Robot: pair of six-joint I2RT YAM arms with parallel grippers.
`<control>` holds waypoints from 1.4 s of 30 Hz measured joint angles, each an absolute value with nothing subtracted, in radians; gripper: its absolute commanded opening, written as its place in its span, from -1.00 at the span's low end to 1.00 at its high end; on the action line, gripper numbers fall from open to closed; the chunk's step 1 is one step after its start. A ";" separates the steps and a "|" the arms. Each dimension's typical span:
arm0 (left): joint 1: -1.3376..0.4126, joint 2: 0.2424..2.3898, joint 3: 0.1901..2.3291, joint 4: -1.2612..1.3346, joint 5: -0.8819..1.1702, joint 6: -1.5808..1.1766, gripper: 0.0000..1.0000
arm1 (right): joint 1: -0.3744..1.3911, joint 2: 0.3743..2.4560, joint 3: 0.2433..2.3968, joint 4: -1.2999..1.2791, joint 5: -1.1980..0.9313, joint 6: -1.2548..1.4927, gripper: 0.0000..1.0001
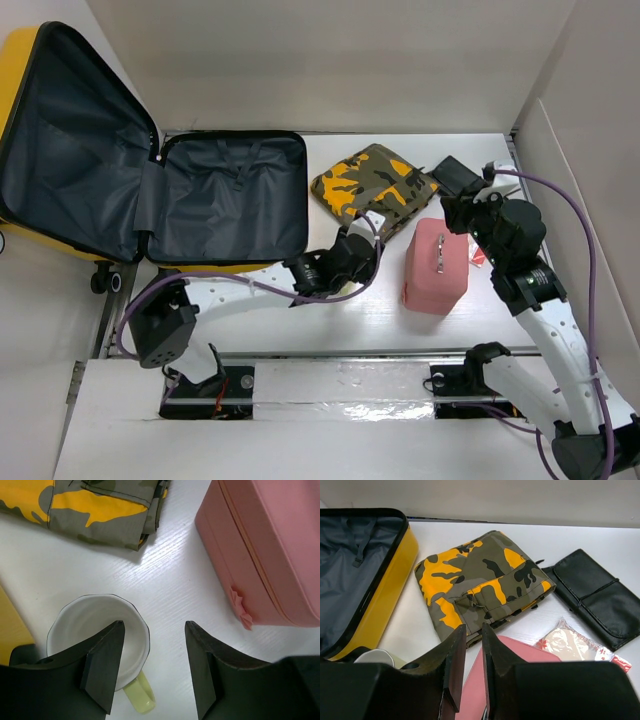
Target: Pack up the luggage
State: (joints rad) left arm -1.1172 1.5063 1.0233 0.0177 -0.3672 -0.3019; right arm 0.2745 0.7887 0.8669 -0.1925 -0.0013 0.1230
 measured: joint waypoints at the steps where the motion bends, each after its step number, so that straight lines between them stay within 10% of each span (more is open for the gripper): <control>1: -1.117 1.519 1.029 0.015 -0.374 -0.300 -0.05 | 0.274 0.788 0.867 -0.193 -0.002 0.123 -0.49; 11: -1.117 1.629 1.050 -0.017 -0.438 -0.301 -0.38 | 0.275 0.774 0.867 -0.191 -0.003 0.120 -0.47; 15: -1.117 1.667 1.055 -0.020 -0.457 -0.308 -1.00 | 0.275 0.774 0.867 -0.191 -0.004 0.120 -0.46; 42: -0.606 1.392 1.515 -0.431 -0.188 -0.302 -1.00 | 0.275 0.669 0.803 -0.163 -0.022 0.121 -0.43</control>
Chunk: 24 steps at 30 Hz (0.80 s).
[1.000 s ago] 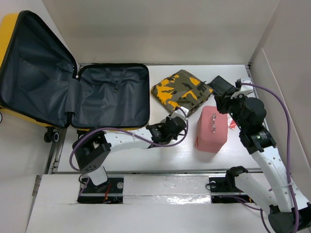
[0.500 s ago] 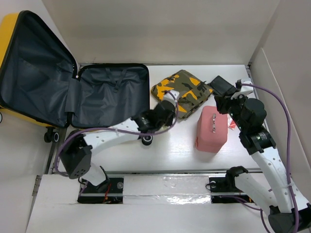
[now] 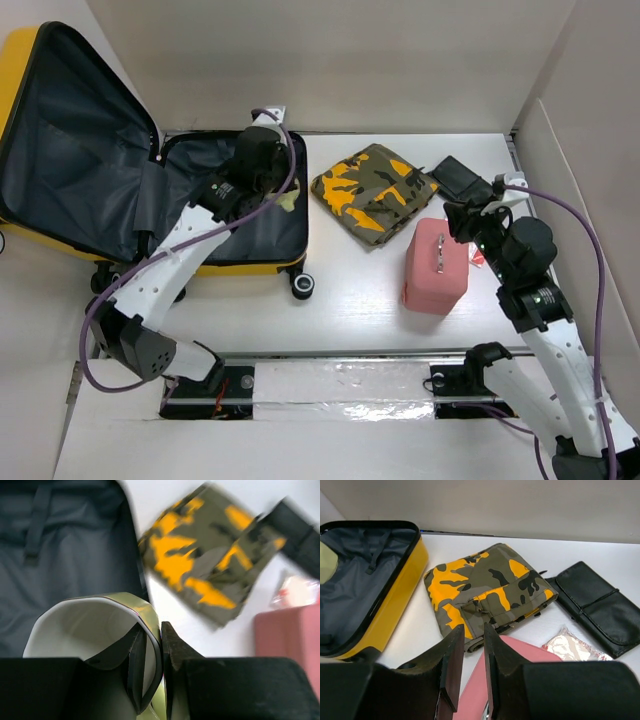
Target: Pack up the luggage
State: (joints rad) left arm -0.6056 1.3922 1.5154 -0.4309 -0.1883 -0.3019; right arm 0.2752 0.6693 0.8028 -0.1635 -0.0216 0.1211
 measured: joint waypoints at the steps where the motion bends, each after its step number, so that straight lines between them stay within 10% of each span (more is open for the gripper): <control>1: -0.578 1.396 1.515 -0.474 -0.179 -0.297 -1.00 | 0.275 0.666 0.803 -0.163 -0.027 0.121 -0.43; 24: -0.461 1.899 1.565 -0.729 -0.003 -0.202 -1.00 | 0.328 0.668 0.801 -0.164 -0.063 0.121 -0.40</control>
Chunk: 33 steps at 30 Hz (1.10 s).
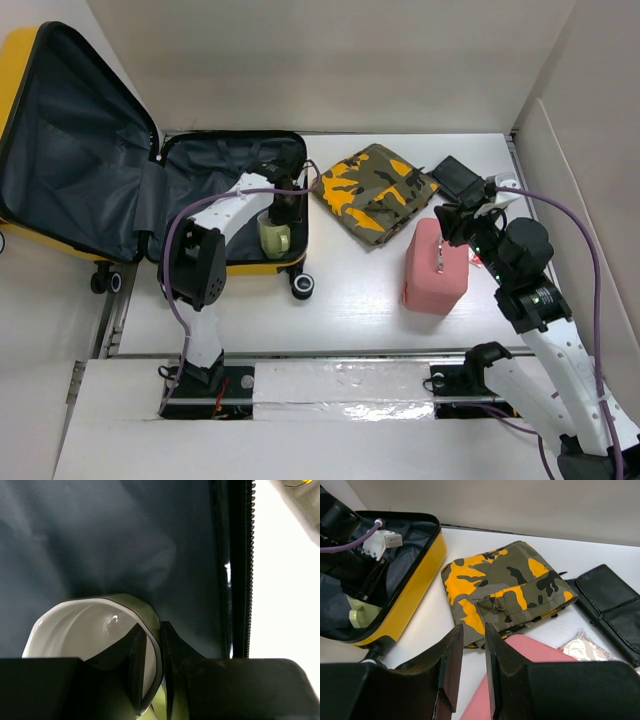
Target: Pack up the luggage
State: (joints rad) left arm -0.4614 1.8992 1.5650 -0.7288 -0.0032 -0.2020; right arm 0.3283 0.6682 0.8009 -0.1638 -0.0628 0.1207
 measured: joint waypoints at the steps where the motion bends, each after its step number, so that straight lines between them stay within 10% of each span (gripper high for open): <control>1: -0.458 1.899 1.565 -0.729 -0.003 -0.202 -1.00 | 0.329 0.668 0.801 -0.163 -0.063 0.121 -0.39; 6: -0.453 1.901 1.565 -0.714 -0.007 -0.204 0.05 | 0.336 0.668 0.793 -0.156 -0.060 0.120 -0.22; 13: -0.414 1.905 1.566 -0.618 -0.035 -0.229 0.44 | 0.342 0.670 0.772 -0.152 -0.059 0.120 -0.15; 16: -0.403 1.903 1.574 -0.583 -0.044 -0.242 0.46 | 0.343 0.676 0.769 -0.149 -0.059 0.120 -0.16; 22: -0.398 1.840 1.615 -0.549 -0.076 -0.261 0.37 | 0.343 0.683 0.769 -0.149 -0.048 0.110 -0.95; 26: -0.404 1.715 1.617 -0.505 -0.073 -0.276 0.27 | 0.348 0.683 0.769 -0.153 0.000 0.113 -1.00; 28: -0.416 1.646 1.615 -0.480 -0.070 -0.284 0.13 | 0.364 0.684 0.769 -0.168 0.059 0.123 -0.71; 30: -0.434 1.573 1.591 -0.446 -0.046 -0.292 -0.03 | 0.382 0.687 0.768 -0.196 0.132 0.150 0.00; 33: -0.450 1.439 1.475 -0.384 0.029 -0.307 -0.32 | 0.396 0.687 0.736 -0.219 0.226 0.178 0.24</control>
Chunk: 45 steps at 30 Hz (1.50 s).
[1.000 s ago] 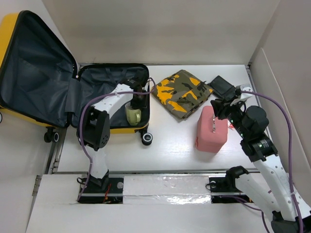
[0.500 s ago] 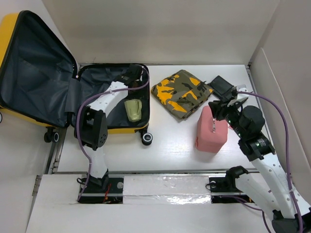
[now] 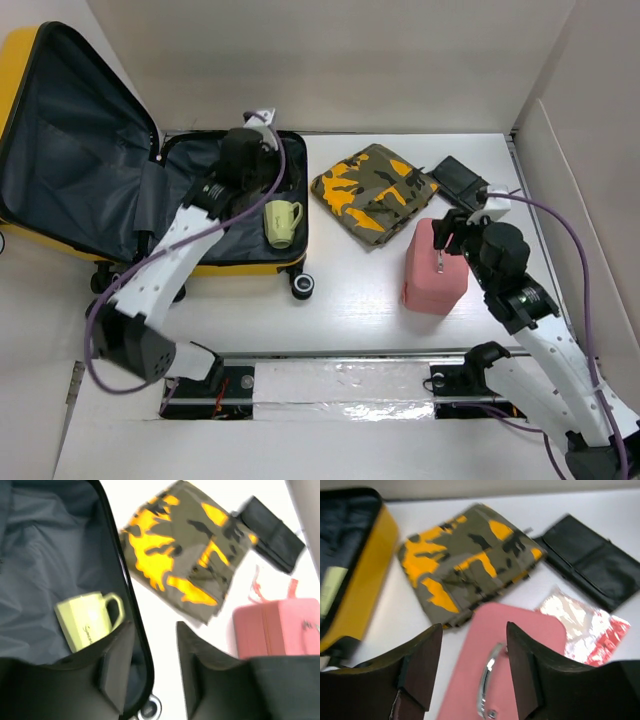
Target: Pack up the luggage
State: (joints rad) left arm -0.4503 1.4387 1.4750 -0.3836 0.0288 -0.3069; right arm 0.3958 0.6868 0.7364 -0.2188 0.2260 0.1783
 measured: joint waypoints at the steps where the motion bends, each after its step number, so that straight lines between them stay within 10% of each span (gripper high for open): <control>1: -0.454 1.387 1.422 -0.366 0.052 -0.314 -0.49 | 0.404 0.687 0.717 -0.231 0.254 0.188 0.26; 7: -0.454 1.073 1.184 -0.324 0.121 -0.344 -0.74 | 0.414 0.768 0.683 -0.279 0.277 0.239 0.22; 16: -0.454 0.720 1.035 -0.276 0.134 -0.369 -0.45 | 0.424 0.853 0.672 -0.290 0.294 0.314 0.03; 19: -0.453 0.659 1.027 -0.265 0.135 -0.372 -0.39 | 0.427 0.888 0.672 -0.314 0.313 0.335 -0.32; 21: -0.452 0.624 1.024 -0.258 0.135 -0.373 -0.38 | 0.427 0.903 0.677 -0.316 0.335 0.345 -1.00; 32: -0.451 0.528 1.024 -0.214 0.167 -0.373 -0.36 | 0.704 0.950 0.876 -0.426 0.315 0.383 -1.00; 45: -0.451 0.449 1.050 -0.155 0.137 -0.394 -0.33 | 1.003 1.660 1.664 -0.027 0.229 0.383 -1.00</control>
State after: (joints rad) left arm -0.4515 0.4492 1.0500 -0.1551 0.1368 -0.3943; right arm 1.0031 1.6596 1.6638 -0.0269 0.2291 0.3828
